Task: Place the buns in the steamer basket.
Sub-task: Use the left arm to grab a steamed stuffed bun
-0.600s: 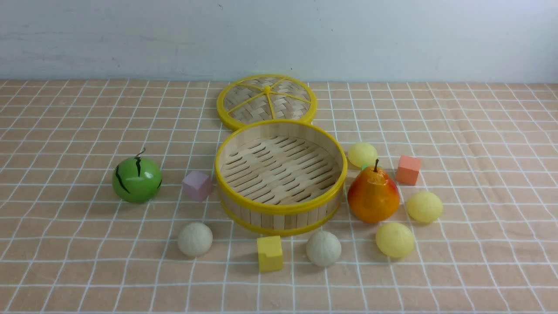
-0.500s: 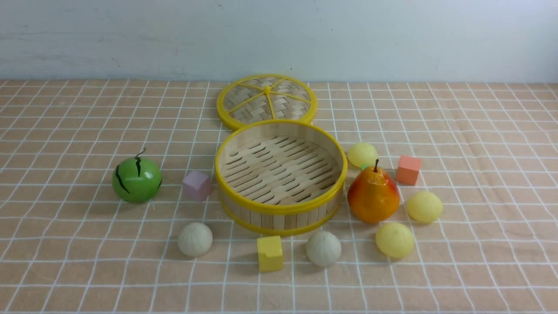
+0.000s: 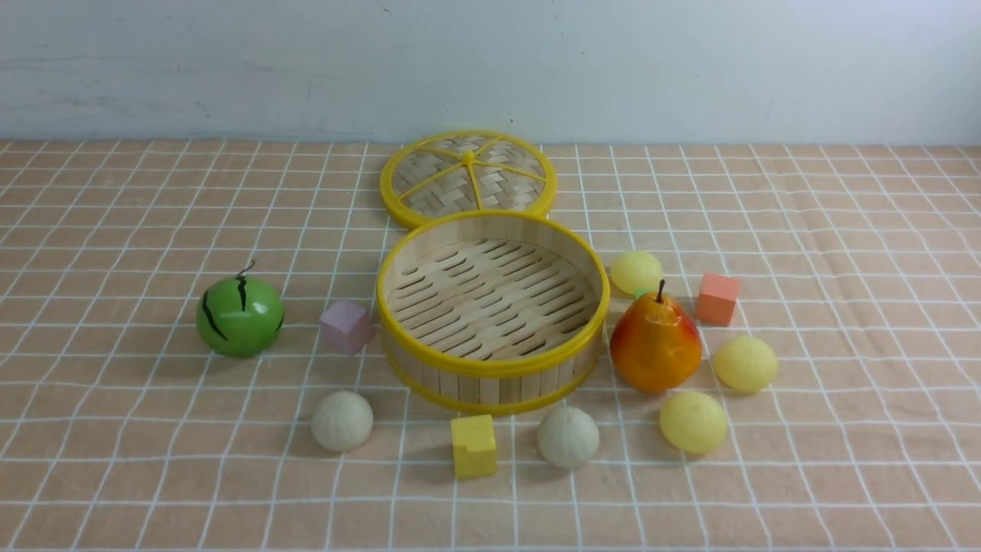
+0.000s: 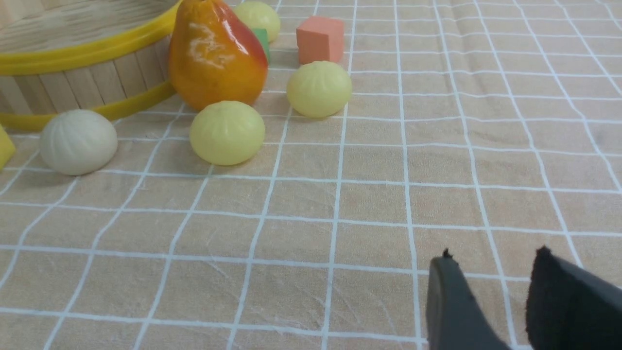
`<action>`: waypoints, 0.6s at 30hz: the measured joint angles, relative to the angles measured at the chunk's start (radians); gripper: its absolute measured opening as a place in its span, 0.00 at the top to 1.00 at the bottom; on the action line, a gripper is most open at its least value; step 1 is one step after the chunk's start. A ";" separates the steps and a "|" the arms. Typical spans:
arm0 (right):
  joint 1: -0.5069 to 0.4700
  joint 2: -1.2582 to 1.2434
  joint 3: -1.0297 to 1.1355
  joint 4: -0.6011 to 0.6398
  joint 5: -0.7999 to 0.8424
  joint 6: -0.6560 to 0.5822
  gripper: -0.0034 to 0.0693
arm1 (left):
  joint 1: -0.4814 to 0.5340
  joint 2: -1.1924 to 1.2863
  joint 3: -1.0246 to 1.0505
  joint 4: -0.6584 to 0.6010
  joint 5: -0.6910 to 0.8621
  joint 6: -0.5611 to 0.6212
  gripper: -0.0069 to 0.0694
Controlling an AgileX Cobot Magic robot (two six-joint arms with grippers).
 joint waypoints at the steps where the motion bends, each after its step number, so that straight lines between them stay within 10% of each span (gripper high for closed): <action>1: 0.000 0.000 0.000 0.000 0.000 0.000 0.62 | 0.000 0.000 0.000 -0.026 -0.051 -0.017 0.60; 10: 0.000 0.000 0.000 0.000 0.000 0.000 0.62 | 0.000 0.000 0.000 -0.249 -0.350 -0.144 0.61; 18: 0.000 0.000 0.000 0.000 0.000 0.000 0.62 | -0.063 0.250 -0.408 -0.124 0.204 -0.077 0.89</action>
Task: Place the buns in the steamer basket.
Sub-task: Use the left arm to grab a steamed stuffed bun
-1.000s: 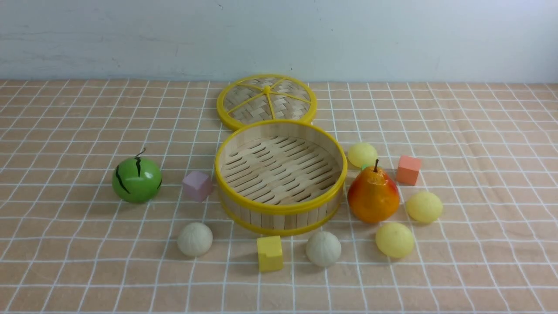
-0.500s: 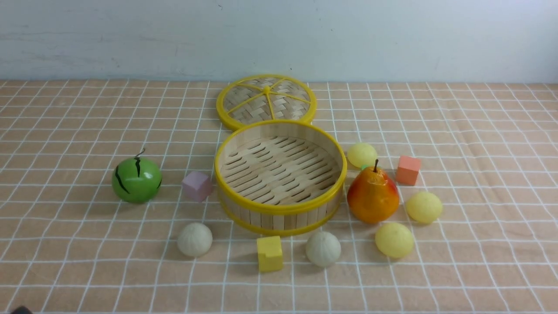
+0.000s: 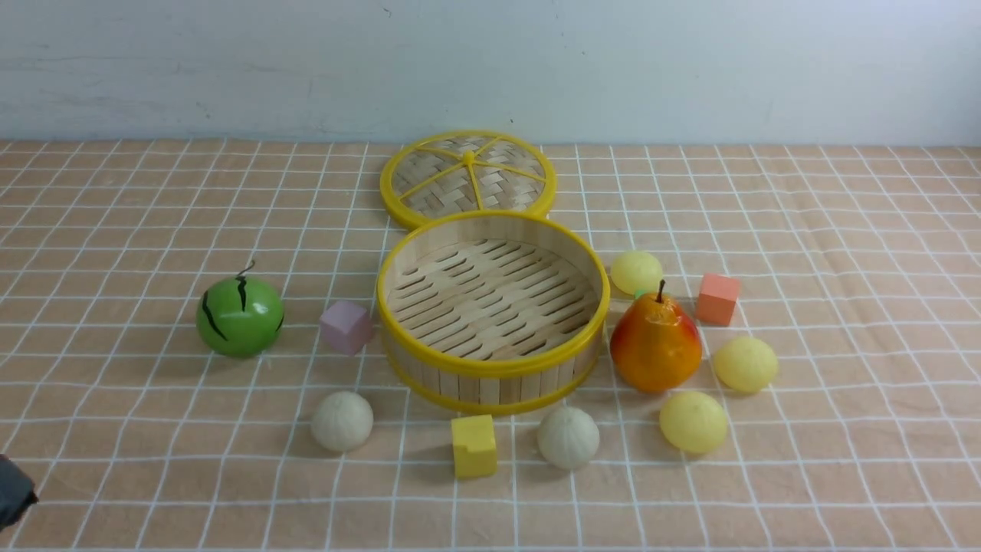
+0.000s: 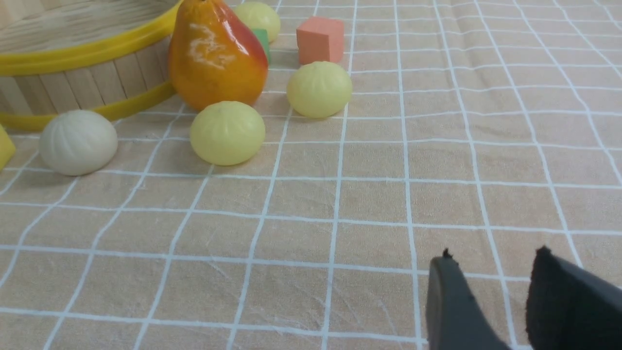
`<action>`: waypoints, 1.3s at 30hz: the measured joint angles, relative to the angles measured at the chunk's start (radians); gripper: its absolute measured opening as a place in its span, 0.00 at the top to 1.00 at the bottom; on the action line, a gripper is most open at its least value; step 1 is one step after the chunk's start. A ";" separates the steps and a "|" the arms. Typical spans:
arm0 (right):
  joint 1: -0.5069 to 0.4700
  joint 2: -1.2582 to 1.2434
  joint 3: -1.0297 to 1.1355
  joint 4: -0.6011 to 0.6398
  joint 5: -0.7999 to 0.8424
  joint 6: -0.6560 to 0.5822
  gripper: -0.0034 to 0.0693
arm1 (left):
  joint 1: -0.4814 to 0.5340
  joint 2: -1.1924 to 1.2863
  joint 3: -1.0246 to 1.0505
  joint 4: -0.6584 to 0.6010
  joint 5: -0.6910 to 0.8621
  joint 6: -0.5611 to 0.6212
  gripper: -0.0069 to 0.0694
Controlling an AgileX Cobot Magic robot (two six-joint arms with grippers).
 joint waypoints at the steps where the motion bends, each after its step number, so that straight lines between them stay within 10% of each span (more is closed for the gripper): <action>1: 0.000 0.000 0.000 0.000 0.000 0.000 0.62 | -0.003 0.074 -0.069 0.025 0.083 0.022 0.91; 8: 0.000 0.000 0.000 0.000 0.000 0.000 0.62 | -0.008 0.558 -0.372 0.125 0.485 0.175 0.93; 24: 0.000 0.000 0.000 0.000 0.000 0.000 0.62 | -0.191 1.280 -0.653 0.128 0.209 0.357 0.90; 33: 0.000 0.000 0.000 0.000 0.000 0.000 0.62 | -0.191 1.429 -0.701 0.119 0.058 0.447 0.52; 39: 0.000 0.000 0.000 0.000 0.000 0.000 0.62 | -0.191 1.492 -0.702 0.119 -0.008 0.450 0.47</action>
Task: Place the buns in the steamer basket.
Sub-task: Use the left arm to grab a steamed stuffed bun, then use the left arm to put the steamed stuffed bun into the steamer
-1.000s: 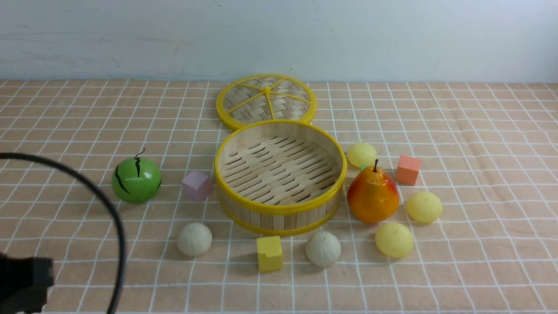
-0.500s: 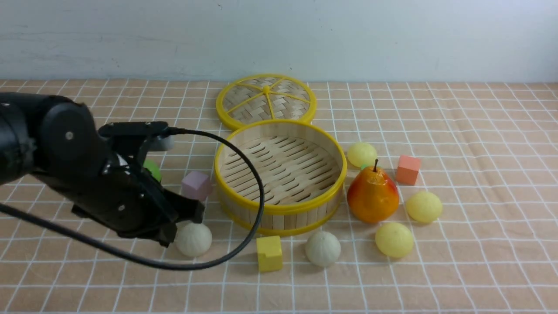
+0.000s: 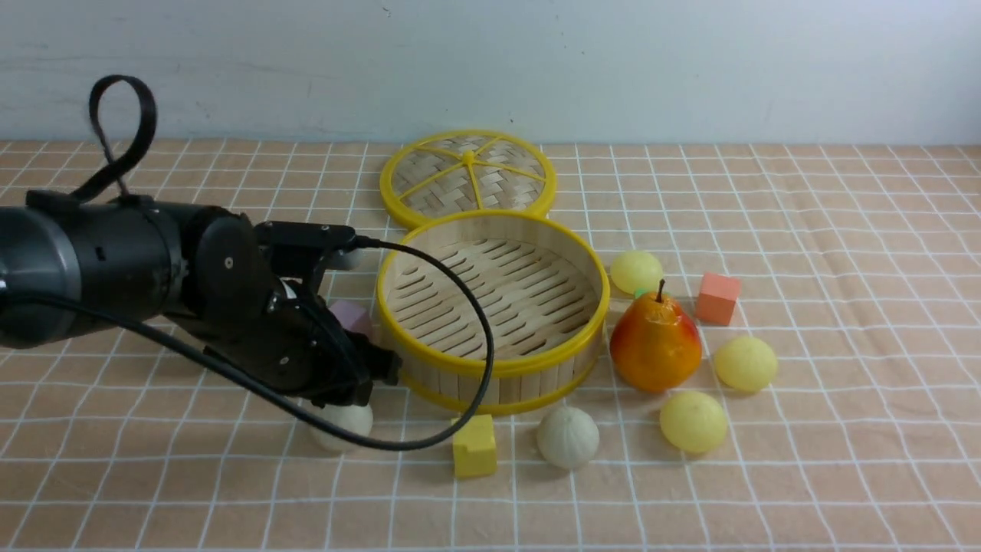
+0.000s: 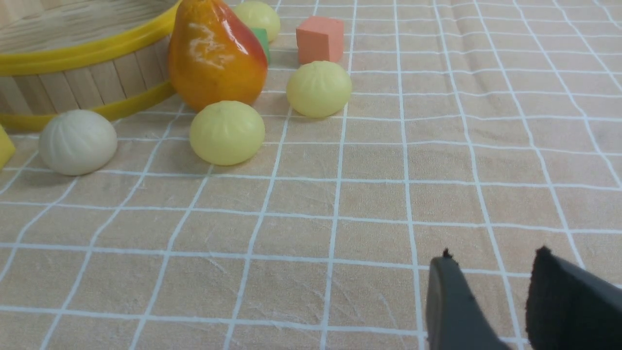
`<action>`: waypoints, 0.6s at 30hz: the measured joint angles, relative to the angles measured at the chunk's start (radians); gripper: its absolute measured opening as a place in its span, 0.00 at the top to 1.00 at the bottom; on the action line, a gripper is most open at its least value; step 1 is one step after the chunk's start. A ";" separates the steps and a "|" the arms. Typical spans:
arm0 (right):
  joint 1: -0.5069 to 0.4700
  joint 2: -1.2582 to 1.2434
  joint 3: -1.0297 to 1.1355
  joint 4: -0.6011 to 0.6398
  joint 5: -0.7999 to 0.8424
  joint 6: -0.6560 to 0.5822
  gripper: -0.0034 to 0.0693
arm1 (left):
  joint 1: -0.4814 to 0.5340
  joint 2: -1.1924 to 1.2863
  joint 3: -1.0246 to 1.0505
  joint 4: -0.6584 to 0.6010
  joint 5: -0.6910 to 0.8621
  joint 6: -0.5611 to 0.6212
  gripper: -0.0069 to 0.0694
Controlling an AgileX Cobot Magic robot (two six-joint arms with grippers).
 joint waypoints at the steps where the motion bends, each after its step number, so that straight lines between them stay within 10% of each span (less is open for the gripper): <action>1: 0.000 0.000 0.000 0.000 0.000 0.000 0.62 | 0.000 0.017 0.000 0.001 -0.007 0.002 0.48; 18: 0.000 0.000 0.000 0.000 0.000 0.000 0.62 | 0.000 0.023 -0.041 0.035 0.062 0.003 0.92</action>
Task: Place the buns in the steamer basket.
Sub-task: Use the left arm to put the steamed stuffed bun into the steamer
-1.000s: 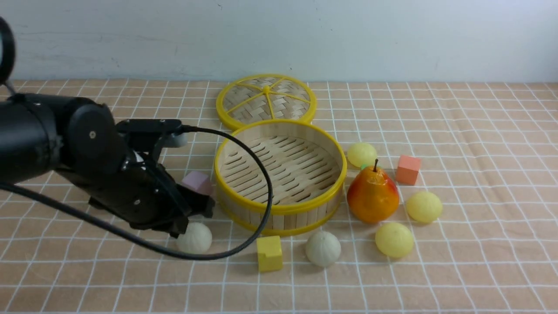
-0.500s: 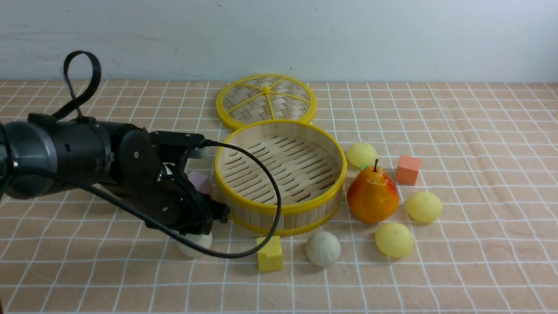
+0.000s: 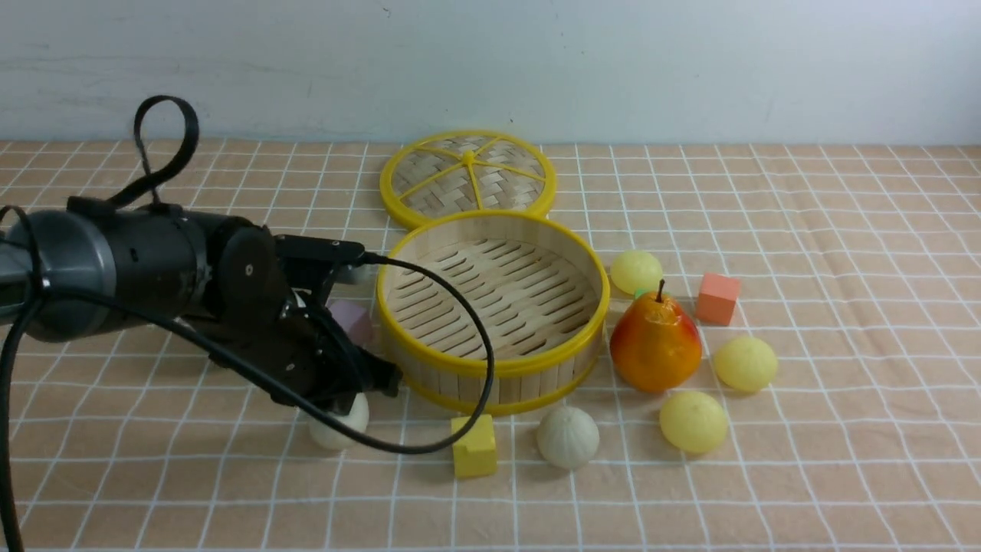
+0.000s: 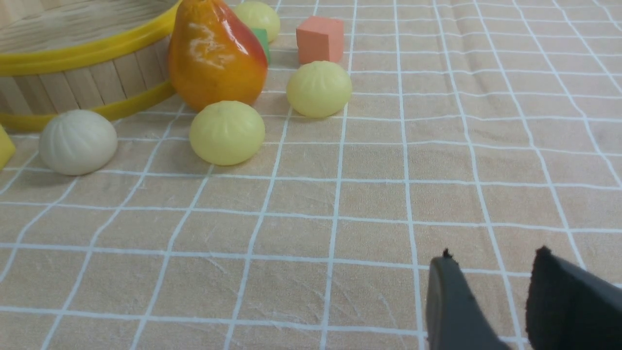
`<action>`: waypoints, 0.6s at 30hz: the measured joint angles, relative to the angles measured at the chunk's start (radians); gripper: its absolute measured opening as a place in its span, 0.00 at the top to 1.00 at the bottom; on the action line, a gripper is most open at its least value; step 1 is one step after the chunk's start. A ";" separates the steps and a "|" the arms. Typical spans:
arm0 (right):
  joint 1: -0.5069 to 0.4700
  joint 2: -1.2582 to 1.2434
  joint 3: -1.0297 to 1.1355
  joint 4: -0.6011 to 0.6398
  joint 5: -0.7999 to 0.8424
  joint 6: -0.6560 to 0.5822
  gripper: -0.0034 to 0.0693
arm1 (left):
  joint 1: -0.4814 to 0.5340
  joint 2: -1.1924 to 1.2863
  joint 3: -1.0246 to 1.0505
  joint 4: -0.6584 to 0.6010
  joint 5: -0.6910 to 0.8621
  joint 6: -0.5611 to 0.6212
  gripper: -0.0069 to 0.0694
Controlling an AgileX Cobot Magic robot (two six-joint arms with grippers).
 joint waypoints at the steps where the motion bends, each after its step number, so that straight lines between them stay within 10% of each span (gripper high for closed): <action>1: 0.000 0.000 0.000 0.000 0.000 0.000 0.62 | -0.003 -0.019 -0.013 -0.001 0.023 0.000 0.92; 18: 0.000 0.000 0.000 0.000 0.000 0.000 0.62 | -0.085 0.168 -0.288 0.068 -0.110 0.101 0.78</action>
